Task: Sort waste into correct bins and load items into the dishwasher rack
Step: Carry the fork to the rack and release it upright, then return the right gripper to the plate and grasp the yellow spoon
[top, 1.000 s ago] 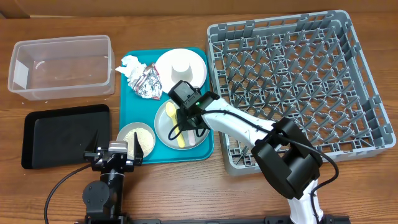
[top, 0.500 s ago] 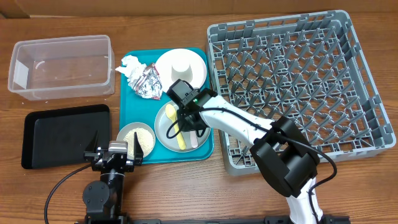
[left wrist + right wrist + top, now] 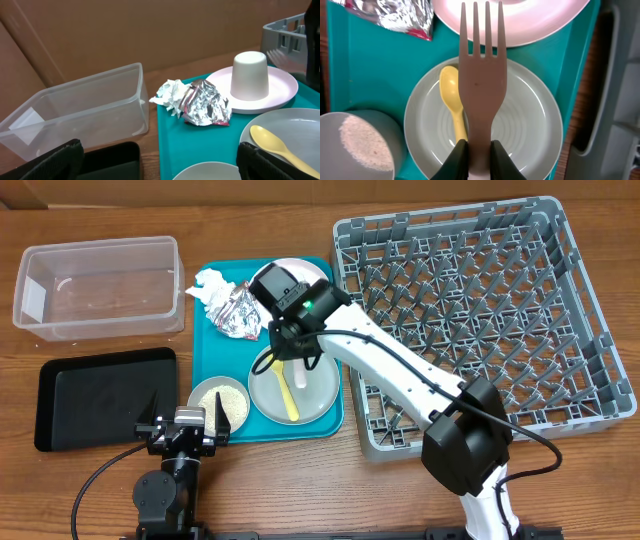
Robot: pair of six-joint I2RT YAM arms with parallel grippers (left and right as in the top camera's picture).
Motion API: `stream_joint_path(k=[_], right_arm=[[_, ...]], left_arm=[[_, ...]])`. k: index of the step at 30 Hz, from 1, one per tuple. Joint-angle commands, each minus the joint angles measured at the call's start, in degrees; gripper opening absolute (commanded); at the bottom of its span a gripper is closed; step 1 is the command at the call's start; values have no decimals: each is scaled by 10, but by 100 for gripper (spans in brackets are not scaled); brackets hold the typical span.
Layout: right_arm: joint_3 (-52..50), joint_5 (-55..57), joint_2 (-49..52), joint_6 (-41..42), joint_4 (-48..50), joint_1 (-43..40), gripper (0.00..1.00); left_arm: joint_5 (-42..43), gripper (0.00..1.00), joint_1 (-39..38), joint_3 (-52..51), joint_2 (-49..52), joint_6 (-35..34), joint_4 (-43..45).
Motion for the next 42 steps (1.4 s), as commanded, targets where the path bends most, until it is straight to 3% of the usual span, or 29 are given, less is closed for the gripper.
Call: stream_joint_path(k=[1,19,21,22,24,27,32,38,42], right_arm=[[18,12,-41,-36,-8,-31,6],[-16,-24,-41,-199,-22,-183,6],[-25,-44,-37,-222,-20,-189,19],[-32,-51,-37,-227,-19,-189,36],[-45,-51,-37,-224,-14,-189,53],[-41,-60,-46,-186,-17,-181,63],[-40,-98,-97,-155,11,-137,65],[-53,-93,-96,-127,16,-64,50],[-76,-91,-70,-107,40,-19,49]], left_arm=[[3,100,6,-1,-3,5,0],[3,100,6,-1,-3,5,0],[3,100,6,-1,-3,5,0],[3,100,6,-1,-3,5,0],[2,100,6,-1,-3,5,0],[2,100,6,-1,-3,5,0],[3,100,6,-1,-3,5,0],[2,100,6,-1,-3,5,0],[3,100,6,-1,-3,5,0]])
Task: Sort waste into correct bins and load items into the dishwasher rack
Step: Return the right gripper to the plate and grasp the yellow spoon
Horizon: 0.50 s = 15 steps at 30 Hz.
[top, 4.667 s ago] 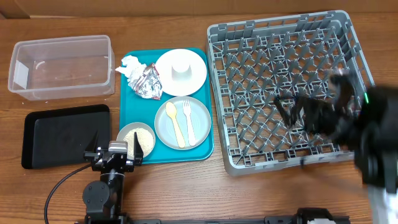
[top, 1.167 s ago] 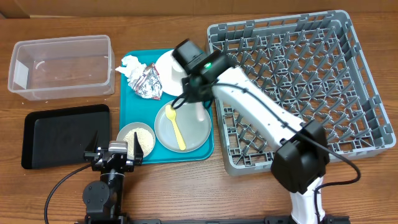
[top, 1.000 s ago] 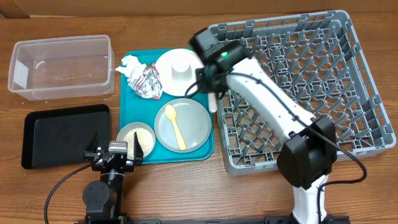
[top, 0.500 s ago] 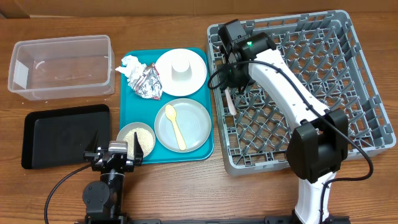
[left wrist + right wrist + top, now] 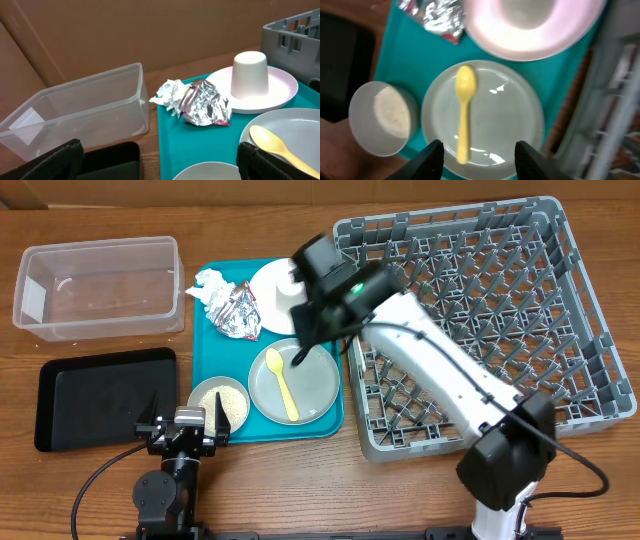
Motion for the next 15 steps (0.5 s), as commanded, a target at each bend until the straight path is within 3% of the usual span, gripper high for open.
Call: stream_joint_path(k=[1,5,7,15], right_arm=[[-27,-1,26,24,17,27,49],[-50,37,59,35,46,55,50],[-56,50,76,35,58,62,59],[-65,64,135,50,105,68,49]], left_arm=[[2,100,6,-1,-3,5,0],[2,100,6,-1,-3,5,0],[2,100,6,-1,-3,5,0],[2,100,6,-1,-3,5,0]])
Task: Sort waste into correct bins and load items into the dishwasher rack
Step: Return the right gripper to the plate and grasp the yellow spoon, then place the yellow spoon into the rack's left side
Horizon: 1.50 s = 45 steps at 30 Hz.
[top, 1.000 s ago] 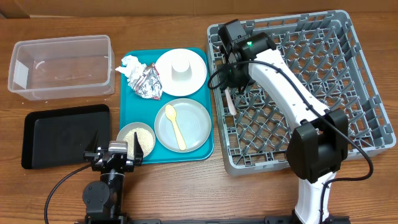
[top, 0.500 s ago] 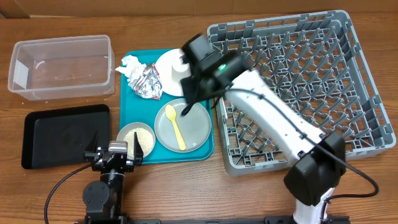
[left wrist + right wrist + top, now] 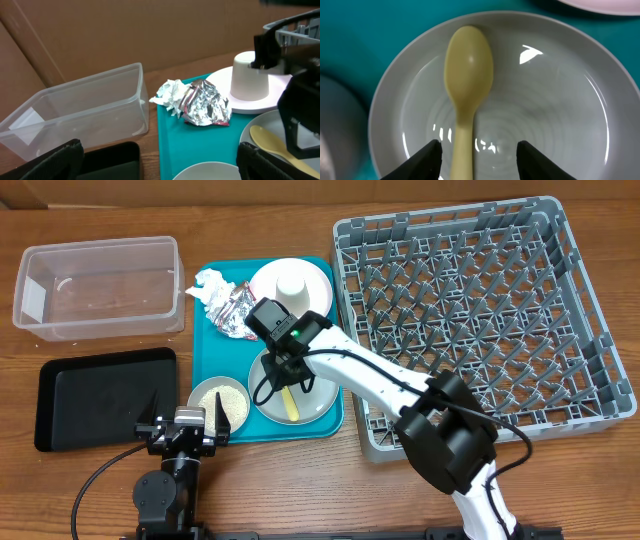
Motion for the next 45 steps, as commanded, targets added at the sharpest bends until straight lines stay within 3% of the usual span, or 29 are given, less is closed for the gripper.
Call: stream_joint_path(k=[1,5,19,34,45], right_arm=[[-2,12,21,12,11,2,48],[-2,12,39,12,11,9,47],[26,46,45,12,-36,20,18],[141,120,-73,12,-120,4,18],[129,71,-132,-47,-137,-145,18]], left_arm=[[2,100,6,-1,-3,5,0],[2,100,6,-1,-3,5,0],[2,100,6,-1,-3,5,0],[2,100,6,-1,-3,5,0],[2,100,6,-1,-3,5,0]])
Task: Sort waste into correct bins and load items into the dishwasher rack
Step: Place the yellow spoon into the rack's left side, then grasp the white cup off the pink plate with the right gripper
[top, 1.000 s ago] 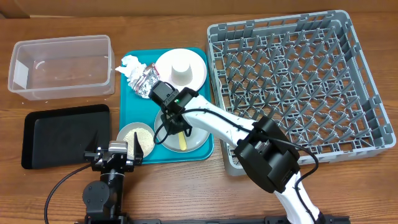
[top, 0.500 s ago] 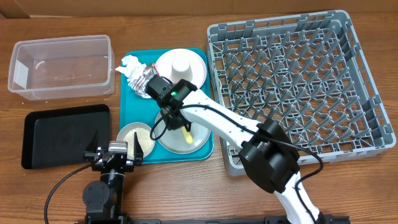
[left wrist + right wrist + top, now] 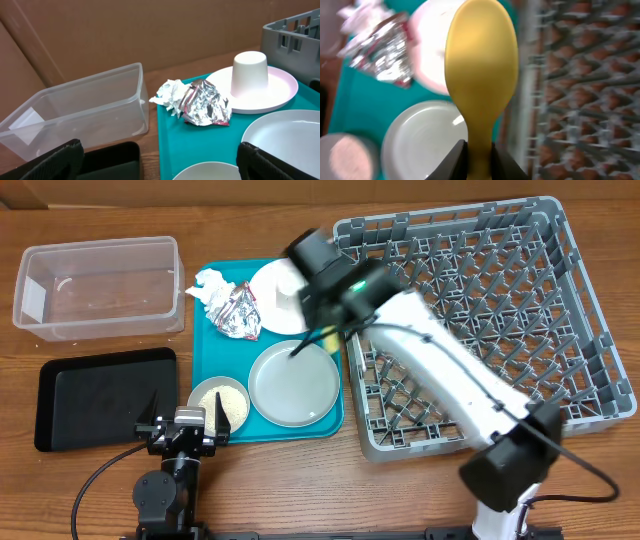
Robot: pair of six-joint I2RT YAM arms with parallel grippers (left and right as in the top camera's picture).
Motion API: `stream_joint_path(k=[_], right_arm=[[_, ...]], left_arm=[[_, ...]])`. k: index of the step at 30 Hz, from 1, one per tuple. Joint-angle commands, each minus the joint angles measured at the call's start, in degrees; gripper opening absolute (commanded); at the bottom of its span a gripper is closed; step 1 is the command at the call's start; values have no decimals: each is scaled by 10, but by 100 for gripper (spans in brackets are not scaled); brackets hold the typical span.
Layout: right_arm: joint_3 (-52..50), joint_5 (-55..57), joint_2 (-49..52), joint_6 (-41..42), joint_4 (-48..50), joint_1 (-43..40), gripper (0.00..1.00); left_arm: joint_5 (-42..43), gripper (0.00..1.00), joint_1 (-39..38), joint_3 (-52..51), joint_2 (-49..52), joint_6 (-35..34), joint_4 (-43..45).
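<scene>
My right gripper (image 3: 322, 328) is shut on a yellow spoon (image 3: 481, 75) and holds it in the air over the teal tray's (image 3: 210, 350) right edge, next to the grey dishwasher rack (image 3: 480, 310). Below it the grey plate (image 3: 295, 387) lies bare. A white cup (image 3: 250, 75) stands upside down on a pink plate (image 3: 280, 95). Crumpled foil (image 3: 235, 313) and a white tissue (image 3: 210, 282) lie at the tray's back left. A bowl of pale granules (image 3: 218, 402) sits at the tray's front left. My left gripper (image 3: 185, 425) rests open at the table's front edge.
A clear plastic bin (image 3: 100, 285) stands at the back left, with a black tray (image 3: 100, 395) in front of it. The rack fills the right half of the table. The right arm stretches across the rack's left part.
My right gripper was open, low over the grey plate with the yellow spoon lying between its fingers. Now it is shut on the spoon, raised and nearer the rack. The plate is bare.
At first my right gripper held a brown fork above the grey plate. Then it was open with nothing in it, by the rack's left edge. Then it was low over the spoon on the plate, and now it holds the spoon up. The left arm stayed still.
</scene>
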Motion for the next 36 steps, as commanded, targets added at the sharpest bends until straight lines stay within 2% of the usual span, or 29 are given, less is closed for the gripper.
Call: stream_joint_path(k=[1,8,10,13,15,21,25,29,32,36], right_arm=[[-11,-48,2,-51,5,-46,18],[-69,-67,31,-108,26,-90,19],[-76,-79,38,-129,26,-90,25],[-84,-84,39,-136,26,-84,48],[-84,-71,39,-114,27,-81,56],[-30,-106,33,-102,37,-81,56],[24,-177,32,-96,75,-67,48],[25,-157,35,-86,93,-34,44],[34,-85,36,-91,90,-2,53],[64,-96,36,-91,92,14,58]], left_arm=[[2,100,6,-1,-3,5,0],[2,100,6,-1,-3,5,0],[2,100,6,-1,-3,5,0],[2,100,6,-1,-3,5,0],[2,100,6,-1,-3,5,0],[2,100,6,-1,-3,5,0],[2,100,6,-1,-3,5,0],[2,100,6,-1,-3,5,0],[2,100,6,-1,-3,5,0],[2,100,6,-1,-3,5,0]])
